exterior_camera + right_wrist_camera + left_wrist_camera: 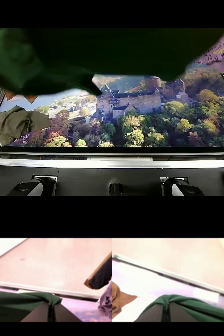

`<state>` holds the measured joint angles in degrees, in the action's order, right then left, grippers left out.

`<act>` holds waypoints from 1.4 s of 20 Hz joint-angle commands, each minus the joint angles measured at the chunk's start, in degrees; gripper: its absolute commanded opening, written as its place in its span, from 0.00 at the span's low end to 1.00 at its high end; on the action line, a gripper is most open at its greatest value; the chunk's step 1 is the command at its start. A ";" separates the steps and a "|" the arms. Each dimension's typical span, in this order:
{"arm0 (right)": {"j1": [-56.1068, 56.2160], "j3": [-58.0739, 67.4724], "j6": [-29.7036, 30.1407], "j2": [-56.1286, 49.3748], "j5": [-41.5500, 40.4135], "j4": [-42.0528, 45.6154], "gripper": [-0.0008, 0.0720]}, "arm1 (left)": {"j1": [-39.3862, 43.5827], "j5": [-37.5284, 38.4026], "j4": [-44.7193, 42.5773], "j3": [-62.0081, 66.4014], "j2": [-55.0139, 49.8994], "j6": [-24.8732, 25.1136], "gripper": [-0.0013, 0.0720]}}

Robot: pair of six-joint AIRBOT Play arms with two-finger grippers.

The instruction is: Fold the clothes and pants, and hang the long-sleeved shirts on hangers.

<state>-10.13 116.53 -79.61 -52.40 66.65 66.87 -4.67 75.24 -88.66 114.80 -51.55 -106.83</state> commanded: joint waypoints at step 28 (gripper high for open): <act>0.66 -6.08 -9.77 -58.84 4.59 6.34 0.05 | 1.84 -7.23 10.62 1.55 -64.35 19.91 0.05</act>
<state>-9.85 110.50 -89.34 -109.93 67.77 73.12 -2.81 63.64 -77.95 115.94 -114.87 -88.75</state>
